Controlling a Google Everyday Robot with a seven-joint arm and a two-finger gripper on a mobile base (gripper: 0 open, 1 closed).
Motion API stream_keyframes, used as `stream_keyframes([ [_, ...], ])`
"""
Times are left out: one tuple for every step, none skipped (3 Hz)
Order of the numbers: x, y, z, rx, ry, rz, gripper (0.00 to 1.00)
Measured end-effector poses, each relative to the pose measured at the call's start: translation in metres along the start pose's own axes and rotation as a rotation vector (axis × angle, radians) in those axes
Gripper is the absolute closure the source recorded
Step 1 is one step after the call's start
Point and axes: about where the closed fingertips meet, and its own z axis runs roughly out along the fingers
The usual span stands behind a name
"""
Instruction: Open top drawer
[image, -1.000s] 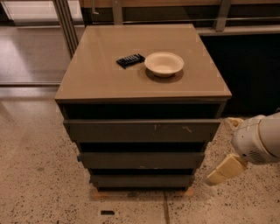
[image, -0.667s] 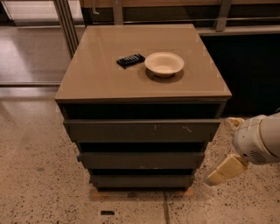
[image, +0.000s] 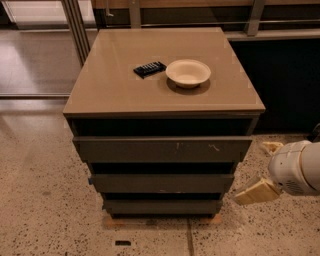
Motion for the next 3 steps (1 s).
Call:
stream_keyframes([
  [-0.0001, 0.0008, -0.0001, -0.003, 0.001, -0.001, 0.42],
  [-0.0002, 0.0008, -0.0001, -0.003, 0.001, -0.001, 0.65],
  [-0.0002, 0.0008, -0.0001, -0.003, 0.001, -0.001, 0.88],
])
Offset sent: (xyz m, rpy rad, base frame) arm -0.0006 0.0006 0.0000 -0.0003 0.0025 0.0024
